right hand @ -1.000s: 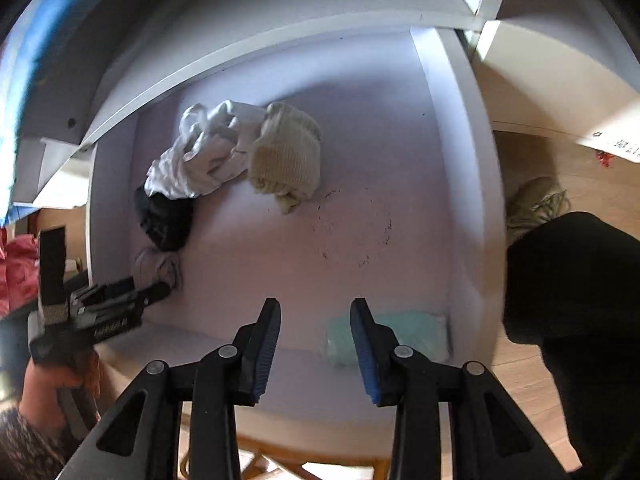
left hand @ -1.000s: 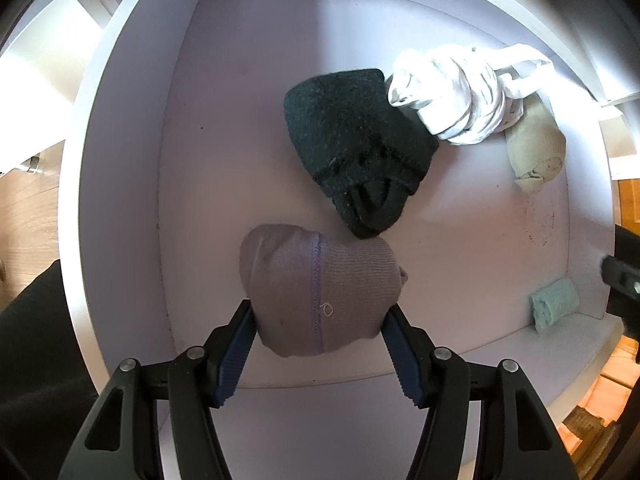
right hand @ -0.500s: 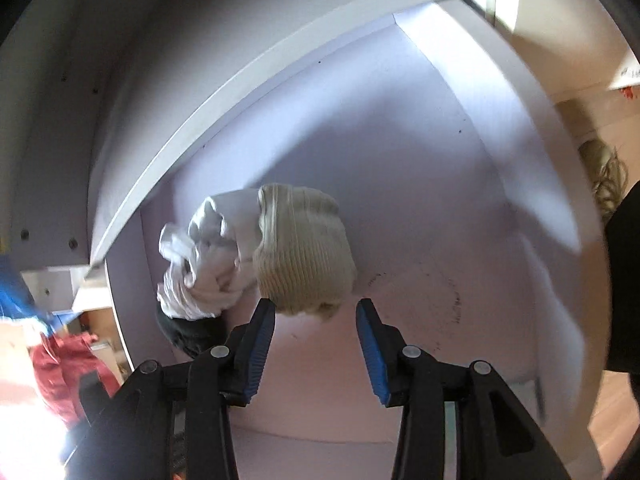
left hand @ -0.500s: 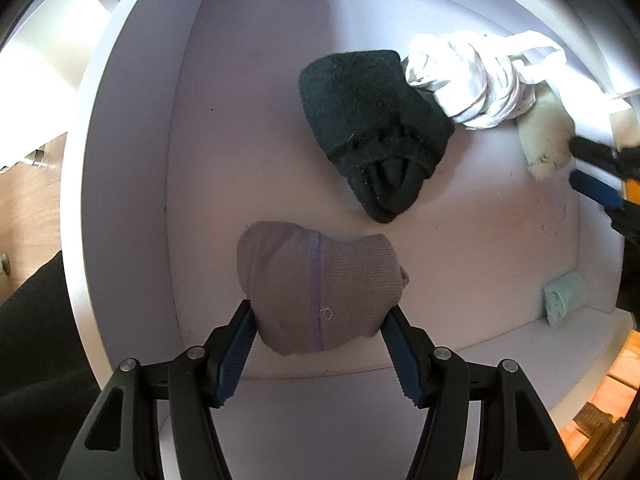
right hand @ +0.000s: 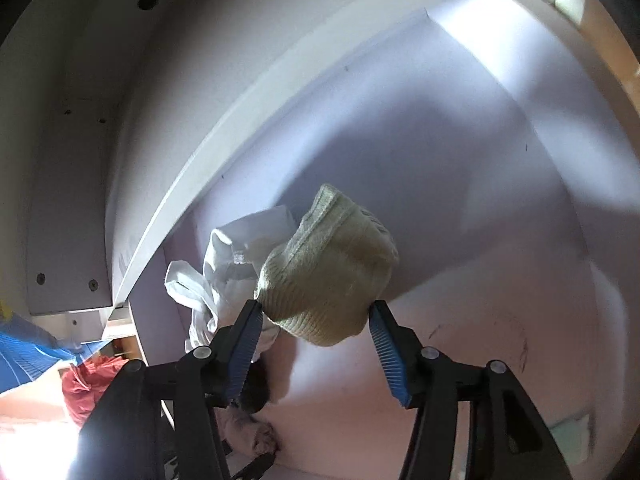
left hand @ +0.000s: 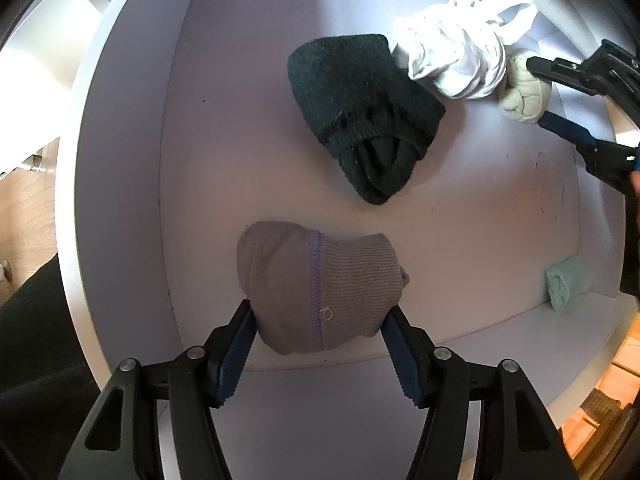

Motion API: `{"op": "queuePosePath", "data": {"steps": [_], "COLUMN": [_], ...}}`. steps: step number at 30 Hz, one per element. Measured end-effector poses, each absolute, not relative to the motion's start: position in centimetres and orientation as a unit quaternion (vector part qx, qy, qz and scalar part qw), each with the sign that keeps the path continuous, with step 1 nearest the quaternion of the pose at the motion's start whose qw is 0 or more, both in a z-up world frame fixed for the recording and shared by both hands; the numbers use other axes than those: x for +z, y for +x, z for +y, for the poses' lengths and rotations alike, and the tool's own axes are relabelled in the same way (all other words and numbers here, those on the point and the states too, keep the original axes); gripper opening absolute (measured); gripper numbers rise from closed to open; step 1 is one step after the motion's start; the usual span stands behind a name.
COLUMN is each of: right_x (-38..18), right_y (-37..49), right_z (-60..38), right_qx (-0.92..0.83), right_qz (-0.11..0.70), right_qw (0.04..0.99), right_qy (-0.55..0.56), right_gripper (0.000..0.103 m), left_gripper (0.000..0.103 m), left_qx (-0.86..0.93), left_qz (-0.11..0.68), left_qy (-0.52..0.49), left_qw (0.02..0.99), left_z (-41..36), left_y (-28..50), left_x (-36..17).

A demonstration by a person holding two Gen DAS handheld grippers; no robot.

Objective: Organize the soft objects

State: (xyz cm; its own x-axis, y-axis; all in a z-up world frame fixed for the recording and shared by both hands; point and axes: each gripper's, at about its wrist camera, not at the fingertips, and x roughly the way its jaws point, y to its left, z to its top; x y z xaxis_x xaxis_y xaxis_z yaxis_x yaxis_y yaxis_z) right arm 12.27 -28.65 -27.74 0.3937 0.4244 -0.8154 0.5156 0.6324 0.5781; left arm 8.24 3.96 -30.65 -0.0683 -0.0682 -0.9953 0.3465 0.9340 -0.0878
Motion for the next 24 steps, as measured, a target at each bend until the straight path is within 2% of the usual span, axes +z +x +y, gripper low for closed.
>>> {"op": "queuePosePath", "data": {"steps": [5,10,12,14,17,24], "right_x": [-27.0,-26.3,-26.4,-25.9,-25.5,-26.7], "right_y": [11.2,8.9,7.9,6.8,7.1,11.2], "right_z": [-28.8,-29.3,-29.7,-31.1,-32.2,-31.0], "right_qx": [-0.032,-0.077,-0.113,-0.139,-0.141,-0.104], "right_qz": [0.553,0.586,0.600,0.567,0.532,0.554], "right_qw": [0.715,0.699,0.691,0.695,0.696,0.695], "right_qy": [0.426,0.403,0.387,0.420,0.461,0.446], "right_gripper": [0.037,0.036,0.040,0.047,0.061,0.064], "left_gripper": [0.064,0.065,0.065,0.065,0.065,0.065], "left_qx": [-0.153,-0.154,-0.154,-0.154,-0.154,-0.156], "left_qz": [0.714,0.713,0.713,0.713,0.713,0.714], "left_qy": [0.099,0.099,0.097,0.095,0.094,0.094], "left_qw": [0.676,0.677,0.677,0.678,0.678,0.676], "left_z": [3.4,3.1,3.1,3.4,3.5,3.5], "left_y": [8.2,8.4,8.4,8.4,8.4,8.2], "left_x": [-30.9,-30.9,-30.9,-30.6,-30.7,-31.0]}}
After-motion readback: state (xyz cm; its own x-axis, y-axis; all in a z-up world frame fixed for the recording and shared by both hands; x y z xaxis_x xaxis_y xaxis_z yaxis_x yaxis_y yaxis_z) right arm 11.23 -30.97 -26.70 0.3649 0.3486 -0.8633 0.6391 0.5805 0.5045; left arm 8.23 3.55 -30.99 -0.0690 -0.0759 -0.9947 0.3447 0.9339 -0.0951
